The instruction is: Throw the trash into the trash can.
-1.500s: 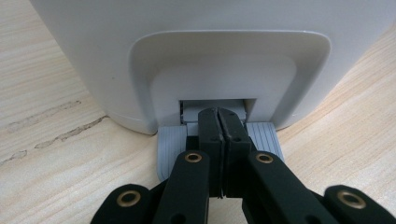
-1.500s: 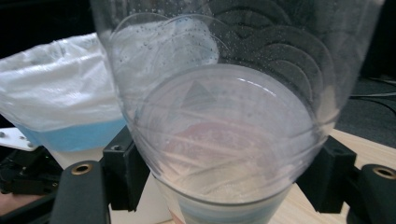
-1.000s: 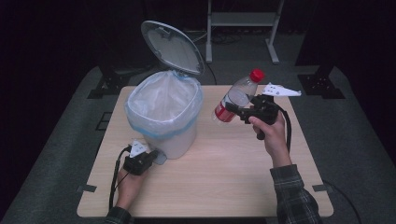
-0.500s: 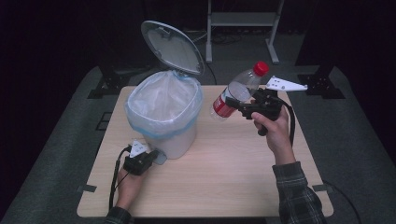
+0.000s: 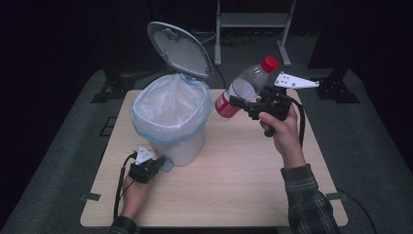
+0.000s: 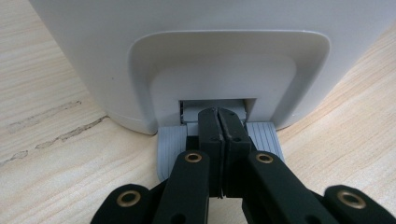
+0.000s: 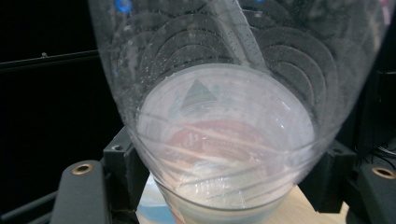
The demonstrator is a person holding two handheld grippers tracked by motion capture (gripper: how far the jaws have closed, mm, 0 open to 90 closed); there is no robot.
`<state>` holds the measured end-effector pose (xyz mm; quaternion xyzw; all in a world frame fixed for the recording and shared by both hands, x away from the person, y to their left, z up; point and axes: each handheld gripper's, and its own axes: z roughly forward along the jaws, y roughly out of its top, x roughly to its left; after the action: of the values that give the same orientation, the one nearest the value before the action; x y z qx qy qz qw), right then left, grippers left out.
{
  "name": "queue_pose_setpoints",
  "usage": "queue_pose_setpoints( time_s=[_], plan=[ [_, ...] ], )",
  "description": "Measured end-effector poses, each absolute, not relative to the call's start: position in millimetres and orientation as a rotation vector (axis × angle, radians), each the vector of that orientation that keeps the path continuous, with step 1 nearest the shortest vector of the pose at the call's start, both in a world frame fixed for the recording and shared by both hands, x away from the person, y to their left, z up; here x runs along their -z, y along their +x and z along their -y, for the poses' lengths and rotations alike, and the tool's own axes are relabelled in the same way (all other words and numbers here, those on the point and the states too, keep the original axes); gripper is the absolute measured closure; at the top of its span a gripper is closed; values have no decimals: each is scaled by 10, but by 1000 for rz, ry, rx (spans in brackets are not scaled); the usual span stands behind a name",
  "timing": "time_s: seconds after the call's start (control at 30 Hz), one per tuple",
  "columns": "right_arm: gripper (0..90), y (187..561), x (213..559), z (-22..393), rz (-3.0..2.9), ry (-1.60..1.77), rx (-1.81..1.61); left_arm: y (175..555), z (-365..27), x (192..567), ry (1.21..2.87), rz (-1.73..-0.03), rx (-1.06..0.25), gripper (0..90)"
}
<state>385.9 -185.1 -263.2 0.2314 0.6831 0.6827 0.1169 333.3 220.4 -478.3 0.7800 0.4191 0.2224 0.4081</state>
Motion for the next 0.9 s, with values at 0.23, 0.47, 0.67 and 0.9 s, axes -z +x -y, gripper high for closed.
queue_pose_setpoints(
  time_s=[0.23, 0.47, 0.67, 0.9],
  plan=[
    [273, 3857, 2560, 1751, -2000, 650, -2023, 3333, -2205, 4782, 1968, -1055, -562, 893],
    [273, 3861, 2482, 1656, -2002, 623, -2046, 3333, -2204, 4782, 1968, -1055, -563, 894],
    [273, 3884, 2416, 1557, -2008, 595, -2053, 3333, -2204, 4782, 1968, -1055, -564, 894],
    [274, 3891, 2323, 1439, -2010, 565, -2064, 3332, -2203, 4783, 1969, -1055, -565, 893]
  ],
)
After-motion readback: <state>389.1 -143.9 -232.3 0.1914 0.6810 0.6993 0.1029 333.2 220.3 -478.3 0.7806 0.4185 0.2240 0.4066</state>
